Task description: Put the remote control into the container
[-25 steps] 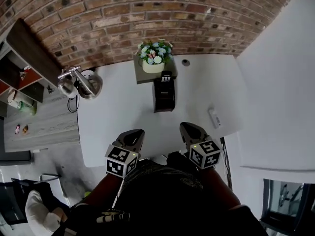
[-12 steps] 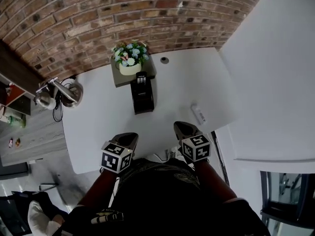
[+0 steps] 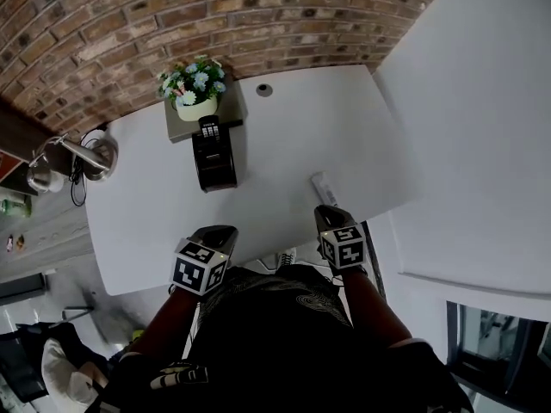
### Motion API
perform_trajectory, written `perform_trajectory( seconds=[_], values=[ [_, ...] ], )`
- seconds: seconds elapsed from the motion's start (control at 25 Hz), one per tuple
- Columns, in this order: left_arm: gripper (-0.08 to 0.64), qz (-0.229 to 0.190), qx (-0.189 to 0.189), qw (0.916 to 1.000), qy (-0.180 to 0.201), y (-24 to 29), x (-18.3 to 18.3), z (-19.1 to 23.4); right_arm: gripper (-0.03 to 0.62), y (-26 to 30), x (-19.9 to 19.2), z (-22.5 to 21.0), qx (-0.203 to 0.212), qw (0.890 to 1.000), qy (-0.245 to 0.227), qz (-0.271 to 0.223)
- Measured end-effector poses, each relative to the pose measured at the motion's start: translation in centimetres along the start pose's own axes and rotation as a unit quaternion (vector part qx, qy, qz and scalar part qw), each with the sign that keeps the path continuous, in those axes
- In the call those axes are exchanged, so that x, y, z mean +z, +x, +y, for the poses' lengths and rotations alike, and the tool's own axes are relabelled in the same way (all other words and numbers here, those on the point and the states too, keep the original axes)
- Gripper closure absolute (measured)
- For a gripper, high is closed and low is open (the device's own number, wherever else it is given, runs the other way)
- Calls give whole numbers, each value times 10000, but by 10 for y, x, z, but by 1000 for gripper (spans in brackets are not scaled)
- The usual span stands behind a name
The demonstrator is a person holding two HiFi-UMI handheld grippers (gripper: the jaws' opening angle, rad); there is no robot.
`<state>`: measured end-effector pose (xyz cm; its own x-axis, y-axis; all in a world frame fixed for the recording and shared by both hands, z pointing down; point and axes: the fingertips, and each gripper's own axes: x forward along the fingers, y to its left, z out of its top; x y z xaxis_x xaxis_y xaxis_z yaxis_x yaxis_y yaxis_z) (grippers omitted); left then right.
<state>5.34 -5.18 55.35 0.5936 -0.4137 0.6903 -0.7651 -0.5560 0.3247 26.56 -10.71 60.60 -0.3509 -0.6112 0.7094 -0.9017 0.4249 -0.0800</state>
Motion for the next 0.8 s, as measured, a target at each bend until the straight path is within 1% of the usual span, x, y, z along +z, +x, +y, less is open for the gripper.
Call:
perform_trajectory(
  seconds=[0.08, 0.12, 0.16, 0.2, 0.24, 0.28, 0.44, 0.6, 0.72, 0.8],
  values=[
    [554, 37, 69, 10000, -16, 10, 4, -1, 581, 6, -12, -27, -318, 9988, -311, 211],
    [555, 70, 111, 9999, -26, 15, 4, -1, 570, 12, -22, -39, -463, 9968, -537, 368],
    [555, 127, 154, 9998, -35, 21, 1, 0, 537, 18, -34, -50, -556, 9941, -763, 528],
    [555, 214, 199, 9996, -49, 28, -3, 0, 473, 25, -46, -59, -571, 9917, -940, 669],
    [554, 318, 249, 9992, -77, 34, -9, 0, 421, 30, -57, -65, -521, 9902, -1039, 769],
    [554, 405, 299, 9987, -118, 39, -13, -1, 405, 34, -64, -68, -444, 9900, -1064, 818],
    [554, 471, 415, 9976, -284, 45, -14, -4, 383, 41, -66, -73, -221, 9943, -802, 661],
    [554, 513, 479, 9971, -280, 50, -8, -9, 359, 50, -73, -77, -100, 9962, -618, 600],
    [555, 468, 485, 9973, -297, 49, -3, -13, 347, 50, -75, -82, 116, 9991, -265, 305],
    [554, 457, 495, 9973, -291, 48, -2, -14, 347, 49, -74, -83, 184, 9992, -327, 112]
  ],
)
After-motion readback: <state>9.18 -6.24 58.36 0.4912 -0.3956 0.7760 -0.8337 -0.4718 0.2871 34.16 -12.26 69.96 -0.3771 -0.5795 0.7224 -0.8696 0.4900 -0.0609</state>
